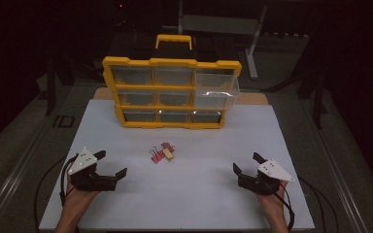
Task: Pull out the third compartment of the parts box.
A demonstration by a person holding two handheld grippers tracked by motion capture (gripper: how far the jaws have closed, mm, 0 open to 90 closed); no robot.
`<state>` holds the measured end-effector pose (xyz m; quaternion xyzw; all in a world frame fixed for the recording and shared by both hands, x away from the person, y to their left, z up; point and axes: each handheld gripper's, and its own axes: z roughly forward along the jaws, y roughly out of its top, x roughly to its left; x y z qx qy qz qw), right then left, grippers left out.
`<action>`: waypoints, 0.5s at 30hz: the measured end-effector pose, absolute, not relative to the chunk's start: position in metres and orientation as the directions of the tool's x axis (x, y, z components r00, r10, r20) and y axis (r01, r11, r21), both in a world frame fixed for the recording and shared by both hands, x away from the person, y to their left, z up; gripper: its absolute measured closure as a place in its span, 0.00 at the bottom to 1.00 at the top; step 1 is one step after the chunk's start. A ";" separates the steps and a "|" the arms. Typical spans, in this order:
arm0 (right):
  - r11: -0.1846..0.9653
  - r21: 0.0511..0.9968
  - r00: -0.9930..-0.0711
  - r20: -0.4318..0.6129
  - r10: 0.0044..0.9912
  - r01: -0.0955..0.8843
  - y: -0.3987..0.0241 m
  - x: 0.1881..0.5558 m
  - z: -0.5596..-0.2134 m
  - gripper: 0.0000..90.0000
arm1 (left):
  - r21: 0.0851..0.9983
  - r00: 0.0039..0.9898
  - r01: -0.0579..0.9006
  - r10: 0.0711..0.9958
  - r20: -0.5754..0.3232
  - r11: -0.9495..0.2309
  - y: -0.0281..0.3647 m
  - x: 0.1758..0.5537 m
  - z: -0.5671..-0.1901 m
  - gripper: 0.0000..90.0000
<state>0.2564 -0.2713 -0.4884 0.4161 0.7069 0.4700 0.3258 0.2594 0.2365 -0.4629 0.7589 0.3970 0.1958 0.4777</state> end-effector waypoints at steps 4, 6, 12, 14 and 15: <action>0.200 0.938 -0.441 -0.059 0.896 0.282 -0.272 0.256 -0.490 0.17 | 0.872 0.624 0.420 0.777 -0.075 -0.253 0.230 0.267 -0.459 0.00; 0.199 0.939 -0.447 -0.055 0.893 0.282 -0.271 0.256 -0.490 0.17 | 0.868 0.634 0.421 0.770 -0.073 -0.264 0.226 0.271 -0.457 0.00; 0.205 0.939 -0.453 -0.061 0.889 0.276 -0.270 0.254 -0.490 0.18 | 0.853 0.662 0.422 0.747 -0.060 -0.306 0.213 0.282 -0.454 0.00; 0.204 0.940 -0.449 -0.063 0.891 0.274 -0.270 0.254 -0.490 0.18 | 0.849 0.667 0.426 0.743 -0.060 -0.314 0.211 0.285 -0.453 0.00; 0.199 0.940 -0.444 -0.059 0.894 0.276 -0.272 0.253 -0.490 0.18 | 0.843 0.674 0.427 0.736 -0.056 -0.326 0.207 0.289 -0.452 0.00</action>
